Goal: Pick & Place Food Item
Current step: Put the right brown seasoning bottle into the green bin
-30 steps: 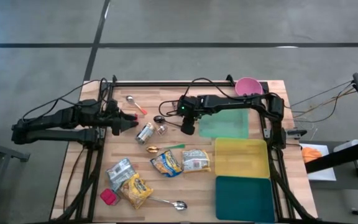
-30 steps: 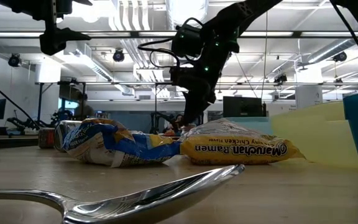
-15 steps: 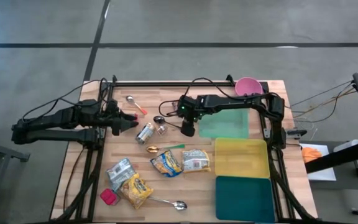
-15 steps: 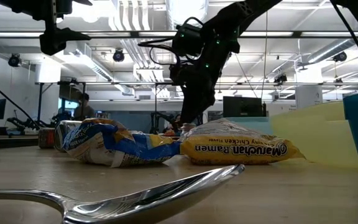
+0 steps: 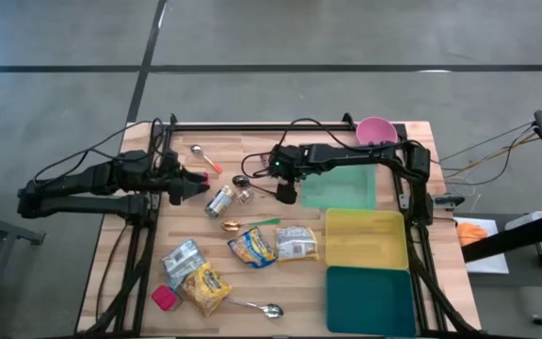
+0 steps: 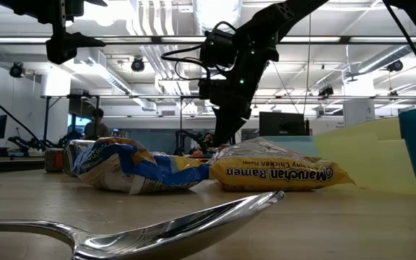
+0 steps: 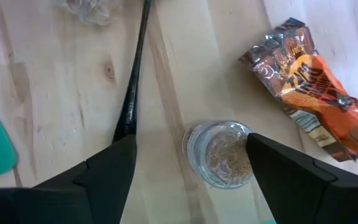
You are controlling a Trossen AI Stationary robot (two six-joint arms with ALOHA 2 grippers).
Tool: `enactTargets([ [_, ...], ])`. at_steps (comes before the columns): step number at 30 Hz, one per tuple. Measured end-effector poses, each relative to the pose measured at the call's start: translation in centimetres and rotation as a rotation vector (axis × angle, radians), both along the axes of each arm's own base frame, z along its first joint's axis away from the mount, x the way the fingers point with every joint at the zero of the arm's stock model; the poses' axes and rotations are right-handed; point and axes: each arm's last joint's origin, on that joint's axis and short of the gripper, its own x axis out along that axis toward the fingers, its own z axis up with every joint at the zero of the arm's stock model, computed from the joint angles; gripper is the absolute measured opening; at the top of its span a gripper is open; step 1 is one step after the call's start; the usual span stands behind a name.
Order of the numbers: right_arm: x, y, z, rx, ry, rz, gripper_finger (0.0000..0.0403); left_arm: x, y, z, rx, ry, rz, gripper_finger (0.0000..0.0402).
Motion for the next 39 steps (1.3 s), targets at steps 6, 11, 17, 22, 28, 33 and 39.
enactTargets([
  [6,0.1,0.3,0.1,0.093,-0.03,0.008,0.0302,0.0,0.0,0.0,0.0,0.0,0.0,0.0333],
  [11,0.0,0.3,0.4,0.109,-0.042,-0.008,0.0302,0.0,0.0,0.0,0.0,0.0,0.0,0.0333],
  [17,0.0,0.7,1.1,0.1,-0.054,0.001,0.0302,0.0,0.0,0.0,0.0,0.001,-0.001,0.0333],
  [22,0.0,0.6,1.0,0.061,-0.043,0.011,0.0302,0.0,0.0,0.0,0.003,0.001,-0.001,0.0333],
  [28,0.1,0.5,0.3,0.039,-0.009,0.025,0.0302,0.0,0.0,0.0,0.003,0.002,-0.001,0.0333],
  [33,0.3,0.4,-1.1,0.045,0.031,0.025,0.0301,0.0,0.0,0.0,0.003,0.002,-0.001,0.0333],
  [39,0.4,0.4,-1.7,-0.008,0.061,0.022,0.0261,0.0,0.0,0.0,0.003,0.002,-0.001,0.0333],
])
